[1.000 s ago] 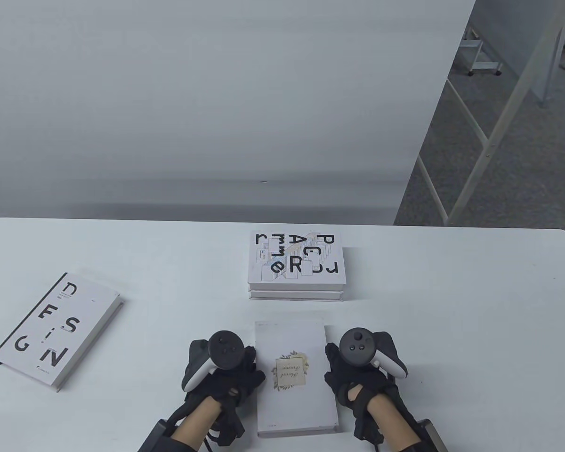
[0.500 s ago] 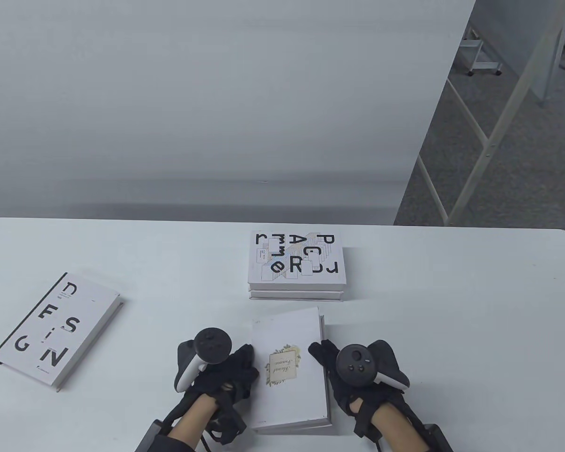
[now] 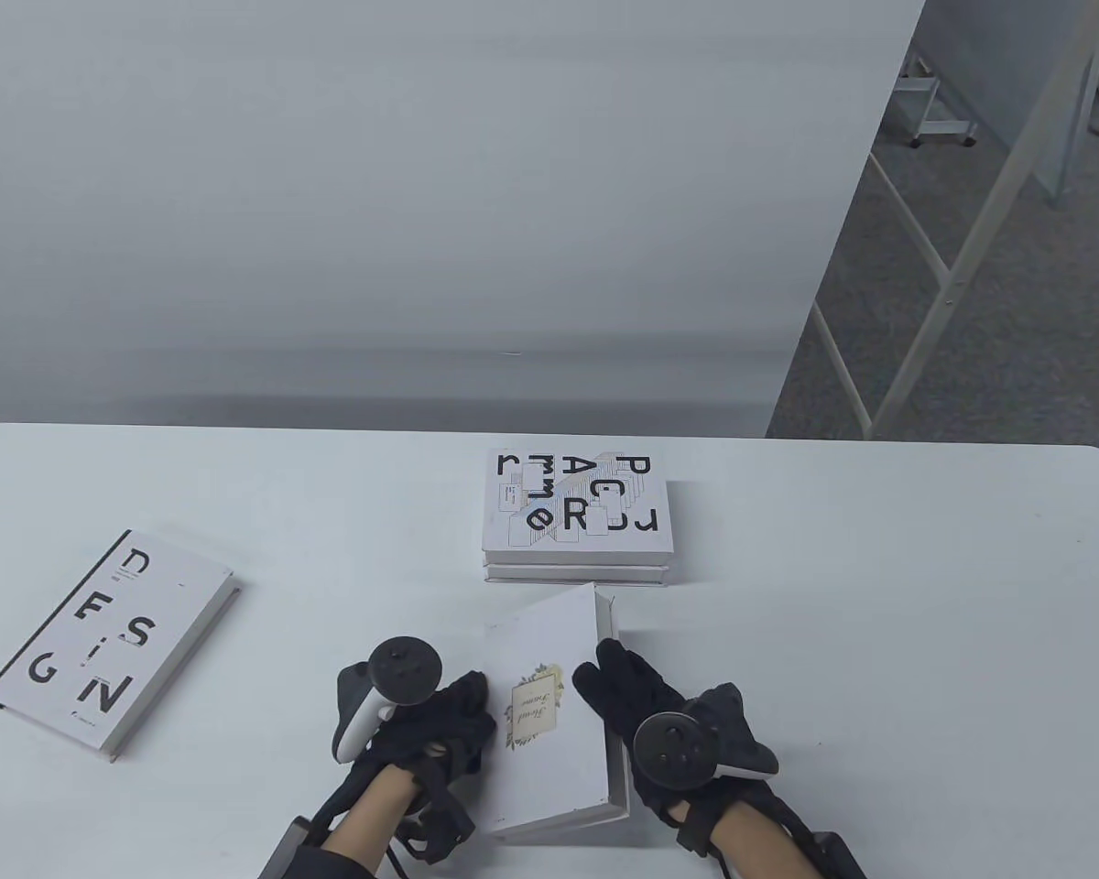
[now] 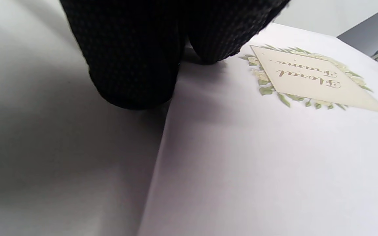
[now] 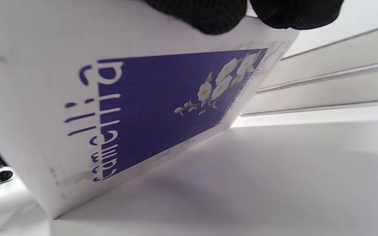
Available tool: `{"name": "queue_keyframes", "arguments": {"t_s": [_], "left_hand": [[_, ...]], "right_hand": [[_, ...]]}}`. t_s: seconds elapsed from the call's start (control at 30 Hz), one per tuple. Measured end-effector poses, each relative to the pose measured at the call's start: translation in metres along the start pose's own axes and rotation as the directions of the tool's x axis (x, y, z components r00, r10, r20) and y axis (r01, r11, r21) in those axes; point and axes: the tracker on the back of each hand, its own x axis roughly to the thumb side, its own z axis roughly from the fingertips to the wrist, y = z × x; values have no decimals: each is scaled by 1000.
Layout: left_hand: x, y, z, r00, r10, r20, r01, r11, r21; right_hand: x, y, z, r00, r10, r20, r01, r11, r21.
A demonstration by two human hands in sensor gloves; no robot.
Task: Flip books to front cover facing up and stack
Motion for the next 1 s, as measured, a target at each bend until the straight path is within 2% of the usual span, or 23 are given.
{"name": "queue_keyframes", "arguments": {"t_s": [0.2, 0.4, 0.47, 0.5, 0.57, 0.6, 0.7, 0.73, 0.83, 1.0], "left_hand": [[-4, 4, -4, 999, 36, -11, -36, 999, -16], [2, 6, -6, 998, -55, 14, 55, 998, -22], [7, 12, -4, 994, -105, 29, 104, 994, 28], [12, 18, -1, 989, -139, 47, 134, 986, 100], [24, 34, 6, 977, -195, 87, 177, 968, 179], [32, 41, 11, 967, -228, 115, 197, 953, 231], [48, 64, 25, 921, -357, 156, 299, 904, 306], [53, 74, 31, 877, -439, 196, 362, 871, 332], [62, 98, 50, 800, -584, 141, 499, 777, 384], [68, 118, 71, 696, -714, 72, 628, 654, 421]], "right_hand": [[6, 1, -2, 998, 48, 40, -47, 999, -12], [4, 1, -1, 994, 101, 41, -99, 994, -41], [-1, -2, 1, 996, 74, 46, -71, 995, -71], [-4, -4, 2, 998, 44, 38, -40, 993, -108], [-10, -10, 4, 999, -27, 22, 30, 986, -163], [-16, -13, 5, 998, -57, -7, 55, 984, -169], [-28, -15, 9, 990, -136, -50, 123, 972, -202], [-31, -16, 9, 985, -158, -65, 142, 968, -207], [-42, -17, 12, 965, -237, -110, 206, 949, -238], [-59, -19, 18, 902, -400, -161, 336, 887, -318]]}}
